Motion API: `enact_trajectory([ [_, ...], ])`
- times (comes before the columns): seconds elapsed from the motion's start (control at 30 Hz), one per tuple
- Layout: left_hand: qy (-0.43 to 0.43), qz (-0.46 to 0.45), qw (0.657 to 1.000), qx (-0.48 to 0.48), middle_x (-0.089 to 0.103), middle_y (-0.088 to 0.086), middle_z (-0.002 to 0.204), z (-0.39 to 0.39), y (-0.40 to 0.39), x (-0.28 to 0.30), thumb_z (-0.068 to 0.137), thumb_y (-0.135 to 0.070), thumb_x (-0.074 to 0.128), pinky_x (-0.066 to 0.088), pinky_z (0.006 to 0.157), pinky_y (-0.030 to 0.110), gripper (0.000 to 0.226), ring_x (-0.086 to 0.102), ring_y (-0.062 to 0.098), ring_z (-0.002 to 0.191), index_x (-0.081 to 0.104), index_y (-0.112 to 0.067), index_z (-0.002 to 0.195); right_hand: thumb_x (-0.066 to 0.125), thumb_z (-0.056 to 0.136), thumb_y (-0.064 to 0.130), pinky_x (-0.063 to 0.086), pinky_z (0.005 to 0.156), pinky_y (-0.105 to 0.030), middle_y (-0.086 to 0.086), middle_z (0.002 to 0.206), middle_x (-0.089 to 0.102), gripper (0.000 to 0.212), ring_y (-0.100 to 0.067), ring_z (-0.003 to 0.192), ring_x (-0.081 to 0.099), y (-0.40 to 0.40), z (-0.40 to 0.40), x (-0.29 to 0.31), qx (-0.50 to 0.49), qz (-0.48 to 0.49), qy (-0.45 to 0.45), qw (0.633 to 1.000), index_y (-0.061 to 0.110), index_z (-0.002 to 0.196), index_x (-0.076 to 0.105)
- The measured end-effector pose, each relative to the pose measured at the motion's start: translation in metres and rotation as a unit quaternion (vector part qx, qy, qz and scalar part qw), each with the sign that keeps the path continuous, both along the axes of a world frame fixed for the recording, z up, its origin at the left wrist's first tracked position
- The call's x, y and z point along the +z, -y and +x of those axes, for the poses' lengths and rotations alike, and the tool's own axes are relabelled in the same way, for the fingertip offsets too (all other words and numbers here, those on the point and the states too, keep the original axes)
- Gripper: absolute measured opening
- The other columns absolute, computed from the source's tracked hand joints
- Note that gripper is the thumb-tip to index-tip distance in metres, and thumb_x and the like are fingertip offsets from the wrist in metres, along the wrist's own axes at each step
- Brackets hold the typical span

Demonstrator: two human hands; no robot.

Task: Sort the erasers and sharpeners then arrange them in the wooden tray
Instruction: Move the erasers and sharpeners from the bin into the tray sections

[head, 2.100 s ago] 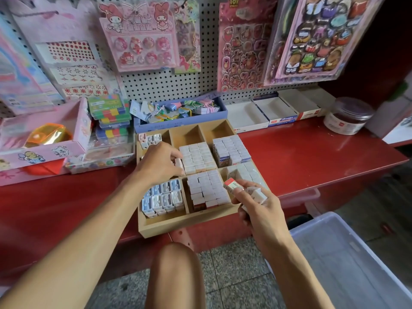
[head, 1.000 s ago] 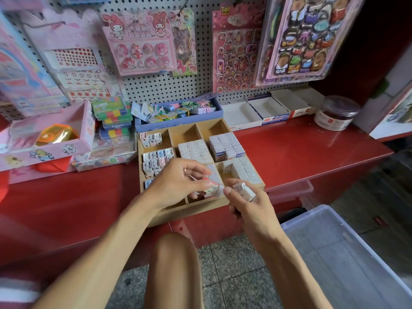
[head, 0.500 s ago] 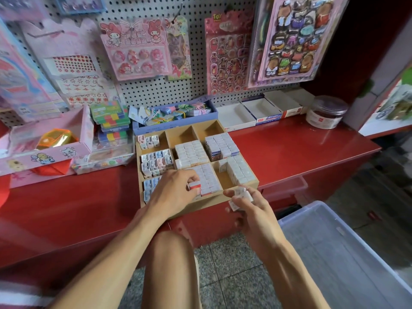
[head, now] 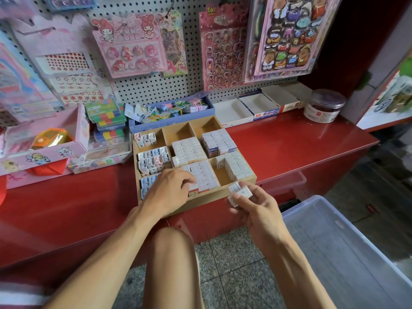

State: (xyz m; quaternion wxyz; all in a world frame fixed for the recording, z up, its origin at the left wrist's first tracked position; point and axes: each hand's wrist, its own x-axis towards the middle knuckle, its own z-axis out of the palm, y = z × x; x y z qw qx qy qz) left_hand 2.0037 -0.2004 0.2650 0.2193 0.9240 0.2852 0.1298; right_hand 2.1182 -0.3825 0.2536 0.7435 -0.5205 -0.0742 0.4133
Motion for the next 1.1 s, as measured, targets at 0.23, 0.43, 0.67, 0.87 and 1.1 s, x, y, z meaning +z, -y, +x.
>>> enact_trajectory([
  [0.23,-0.014,0.024,1.0,0.004,0.062,-0.011,0.08,0.002,-0.002,-0.006,0.087,-0.014,0.066,0.053,0.079,0.033,0.013,0.056,0.007,0.074,0.075,-0.019,0.095,0.08,0.063,0.007,0.058,0.063,-0.024,-0.014,0.09,0.073,0.041,-0.023,0.078,0.072,0.002,0.002,-0.004,-0.033,0.03,-0.039,0.998,0.0,0.1,0.063],
  [0.43,0.096,-0.256,0.961,-0.039,0.073,-0.004,0.08,0.027,0.029,0.021,0.083,-0.025,0.077,0.054,0.064,0.025,0.005,0.071,0.014,0.071,0.077,-0.021,0.087,0.074,0.072,0.009,0.052,0.06,-0.018,-0.013,0.095,0.074,0.031,-0.015,0.08,0.07,-0.001,0.001,-0.003,-0.005,0.044,-0.014,0.999,0.003,0.102,0.072],
  [0.67,0.108,-0.347,0.93,-0.055,0.072,0.001,0.08,0.044,0.035,0.024,0.088,-0.005,0.069,0.057,0.066,0.029,0.012,0.068,0.013,0.073,0.075,-0.013,0.095,0.069,0.083,0.023,0.048,0.065,-0.025,-0.009,0.093,0.064,0.043,-0.01,0.075,0.057,0.0,0.001,0.004,0.045,0.041,0.057,0.996,0.018,0.126,0.069],
  [0.87,0.087,-0.376,0.917,-0.103,0.074,0.002,0.086,0.049,0.032,0.027,0.086,-0.025,0.073,0.055,0.078,0.038,0.005,0.07,0.016,0.08,0.076,-0.023,0.09,0.074,0.08,0.018,0.05,0.056,-0.024,-0.01,0.071,0.067,0.035,-0.019,0.063,0.064,0.01,0.014,0.015,0.052,0.004,0.153,0.987,0.007,0.108,0.058],
  [1.1,0.081,-0.415,0.903,-0.077,0.071,0.014,0.088,0.061,0.033,0.027,0.094,-0.012,0.063,0.055,0.061,0.027,0.012,0.071,0.021,0.073,0.072,-0.02,0.094,0.077,0.077,0.002,0.054,0.065,-0.021,-0.005,0.079,0.073,0.024,-0.014,0.068,0.067,0.009,0.015,0.006,-0.011,0.004,0.192,0.981,0.009,0.098,0.068],
])
